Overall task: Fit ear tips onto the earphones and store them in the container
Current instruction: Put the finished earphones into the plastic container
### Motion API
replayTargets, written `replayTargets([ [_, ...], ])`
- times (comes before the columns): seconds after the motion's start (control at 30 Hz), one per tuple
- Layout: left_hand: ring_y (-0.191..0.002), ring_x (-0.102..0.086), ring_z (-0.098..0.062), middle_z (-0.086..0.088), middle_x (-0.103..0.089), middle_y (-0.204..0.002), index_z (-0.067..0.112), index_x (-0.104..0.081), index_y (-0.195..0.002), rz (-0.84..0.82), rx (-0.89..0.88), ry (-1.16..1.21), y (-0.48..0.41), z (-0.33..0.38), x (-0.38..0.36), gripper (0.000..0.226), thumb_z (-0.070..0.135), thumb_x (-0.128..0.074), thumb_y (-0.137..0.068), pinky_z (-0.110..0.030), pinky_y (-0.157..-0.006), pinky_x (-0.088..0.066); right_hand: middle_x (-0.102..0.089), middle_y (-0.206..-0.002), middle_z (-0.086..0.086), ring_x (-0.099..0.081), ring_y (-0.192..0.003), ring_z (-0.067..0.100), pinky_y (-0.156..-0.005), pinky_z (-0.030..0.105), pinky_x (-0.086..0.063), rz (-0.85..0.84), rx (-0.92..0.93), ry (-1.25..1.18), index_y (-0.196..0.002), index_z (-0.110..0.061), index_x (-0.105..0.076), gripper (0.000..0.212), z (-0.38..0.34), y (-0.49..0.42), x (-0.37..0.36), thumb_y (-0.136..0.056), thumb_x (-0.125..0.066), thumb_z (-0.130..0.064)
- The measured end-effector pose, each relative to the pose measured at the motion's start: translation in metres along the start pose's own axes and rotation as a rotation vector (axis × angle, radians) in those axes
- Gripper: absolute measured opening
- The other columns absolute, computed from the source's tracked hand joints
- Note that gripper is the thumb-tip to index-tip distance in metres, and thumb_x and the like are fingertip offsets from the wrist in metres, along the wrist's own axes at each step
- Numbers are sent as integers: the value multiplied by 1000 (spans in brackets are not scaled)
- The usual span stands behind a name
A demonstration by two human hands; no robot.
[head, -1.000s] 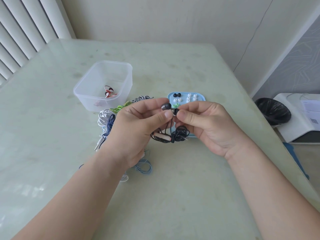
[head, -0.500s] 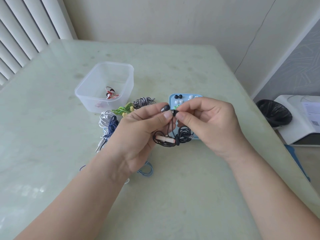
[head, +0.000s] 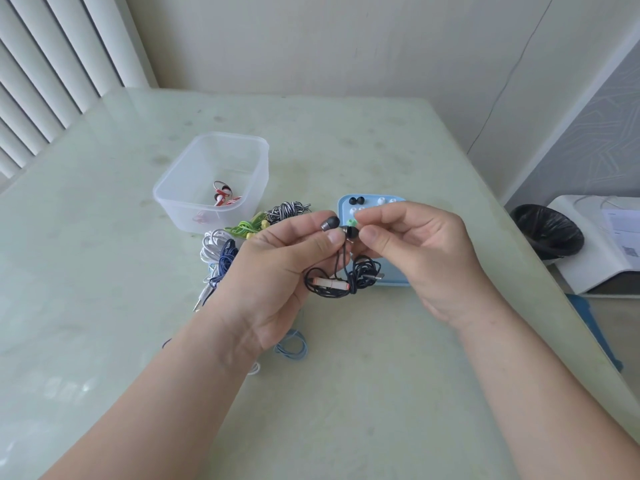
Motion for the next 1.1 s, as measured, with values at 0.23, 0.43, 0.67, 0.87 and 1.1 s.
replayTargets([
  [0.23,-71,-75,-23,-10,-77,-86,2,-74,-104,97,-61,-7,-1,2,4,32,1,-74,-72,-27,-66,-62,-80,-89,9,-77,-85,24,-81,29,-59,7,-54,31,-97,-10,-77,17,5,2,-5,-92,-68,3],
  [0.43,-75,-76,-25,-15,-78,-92,3,-72,-109,138,-85,1,4,14,5,24,-4,-71,-86,-27,-68,-59,-80,-92,7,-76,-88,18,-82,26,-58,91,-96,-57,-103,-10,-77,15,0,2,-18,-92,-71,-3],
  [0.67,-73,-71,-25,-16,-73,-89,0,-71,-109,212,-224,-13,-4,76,18,23,-9,-71,-88,-29,-68,-59,-80,-92,8,-75,-87,16,-80,29,-61,149,-96,5,-103,-10,-76,12,-21,-25,-43,-96,-67,-5],
  [0.87,-78,-62,-30,-22,-65,-88,1,-72,-95,378,-303,-277,-35,162,58,13,-10,-73,-88,-25,-59,-47,-78,-90,9,-74,-82,20,-79,40,-63,64,-118,-9,-107,-12,-73,14,-37,-52,-79,-96,-67,-5],
  [1.1,-74,-73,-29,-17,-75,-90,6,-75,-91,545,-53,-786,-98,152,93,17,-4,-84,-80,-37,-79,-63,-78,-88,10,-73,-77,20,-82,48,-62,53,-228,-28,-106,-12,-73,13,-17,-55,-102,-97,-67,-6],
])
Point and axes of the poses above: each hand's wrist, its own y-axis away from the middle knuckle, its own x-axis out of the back of the hand, z = x × y, the point moved 4 cm from there along -y, towards the middle knuckle
